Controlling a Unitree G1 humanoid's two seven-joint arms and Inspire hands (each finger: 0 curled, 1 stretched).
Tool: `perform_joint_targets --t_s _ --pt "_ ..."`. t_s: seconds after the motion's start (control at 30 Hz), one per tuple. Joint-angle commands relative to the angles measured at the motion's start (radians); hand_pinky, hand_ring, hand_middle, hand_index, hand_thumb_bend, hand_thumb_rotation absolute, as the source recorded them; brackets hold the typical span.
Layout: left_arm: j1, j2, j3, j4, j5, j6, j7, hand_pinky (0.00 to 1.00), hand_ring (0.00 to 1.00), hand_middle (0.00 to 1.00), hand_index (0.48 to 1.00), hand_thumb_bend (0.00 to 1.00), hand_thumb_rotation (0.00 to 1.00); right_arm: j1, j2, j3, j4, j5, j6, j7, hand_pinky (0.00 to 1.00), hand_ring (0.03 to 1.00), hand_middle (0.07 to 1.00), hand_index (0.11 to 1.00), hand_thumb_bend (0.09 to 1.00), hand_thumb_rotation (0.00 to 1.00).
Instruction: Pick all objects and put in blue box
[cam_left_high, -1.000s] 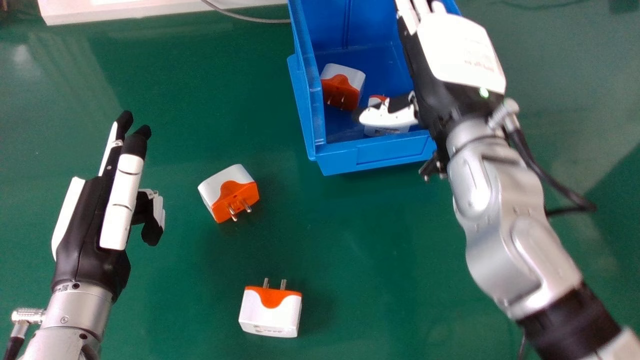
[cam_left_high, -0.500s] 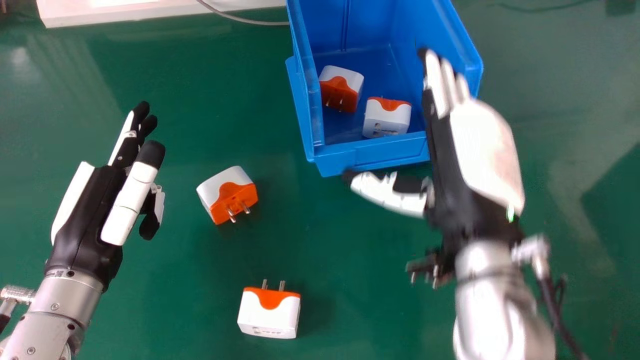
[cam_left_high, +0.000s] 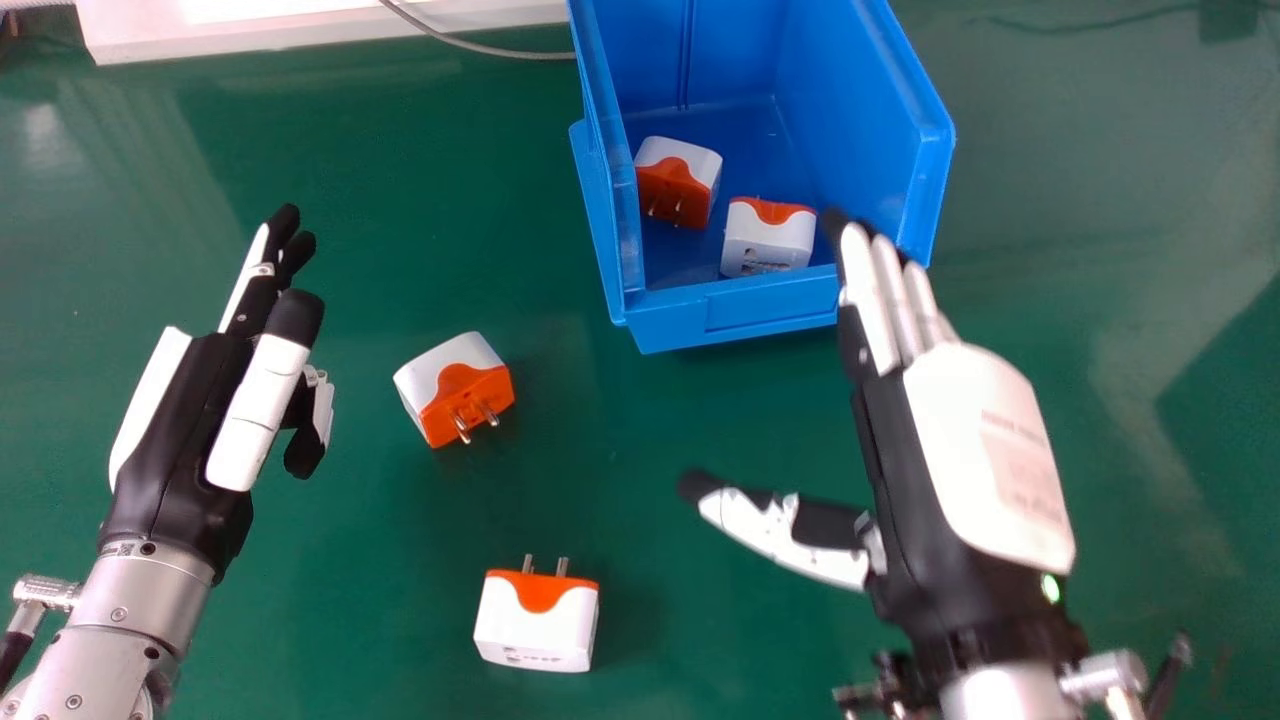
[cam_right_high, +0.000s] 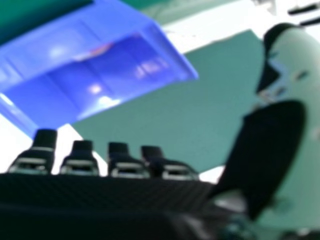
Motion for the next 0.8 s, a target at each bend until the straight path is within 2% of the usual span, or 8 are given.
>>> perform_joint_targets --t_s 0.0,0.07,0.23,0.3,0.4,0.47,0.6,0.77 --pt "0.005 -0.007 0.013 -0.013 -0.019 -0.001 0.016 0.0 0.0 1.0 1.0 1.0 1.0 0.105 0.051 0.104 -0.029 0.015 -0.042 -0.026 0.9 0.981 0.999 0.967 0.481 0.36" --pt "0.005 -0.013 0.016 -0.019 -0.022 0.006 0.027 0.0 0.0 1.0 1.0 0.99 1.0 0.125 0.05 0.112 -0.021 0.016 -0.059 -0.021 0.9 0.978 0.998 0.964 0.481 0.36" --pt "0.006 -0.03 0.029 -0.034 -0.027 0.028 0.071 0.0 0.0 1.0 1.0 0.94 1.0 0.154 0.051 0.115 -0.015 0.033 -0.071 0.02 0.88 0.968 0.992 0.959 0.482 0.38" --pt "0.005 -0.045 0.031 -0.043 -0.025 0.036 0.1 0.0 0.0 1.0 1.0 0.91 1.0 0.162 0.056 0.118 -0.012 0.039 -0.074 0.03 0.88 0.963 0.99 0.959 0.479 0.4" --pt "0.007 -0.076 0.032 -0.076 -0.015 0.059 0.154 0.0 0.0 1.0 1.0 0.82 1.0 0.167 0.06 0.13 0.014 0.047 -0.086 0.035 0.87 0.958 0.988 0.959 0.475 0.41" --pt "0.006 -0.088 0.031 -0.083 -0.009 0.067 0.178 0.0 0.0 1.0 1.0 0.76 1.0 0.164 0.064 0.135 0.032 0.054 -0.093 0.045 0.86 0.956 0.987 0.958 0.474 0.41" --pt "0.005 -0.091 0.03 -0.081 -0.005 0.07 0.197 0.0 0.0 1.0 1.0 0.67 1.0 0.148 0.074 0.144 0.059 0.064 -0.095 0.074 0.85 0.943 0.985 0.954 0.472 0.41" --pt "0.009 -0.086 0.027 -0.088 -0.003 0.075 0.201 0.0 0.0 1.0 1.0 0.64 1.0 0.088 0.093 0.153 0.113 0.074 -0.087 0.121 0.83 0.927 0.971 0.933 0.483 0.4"
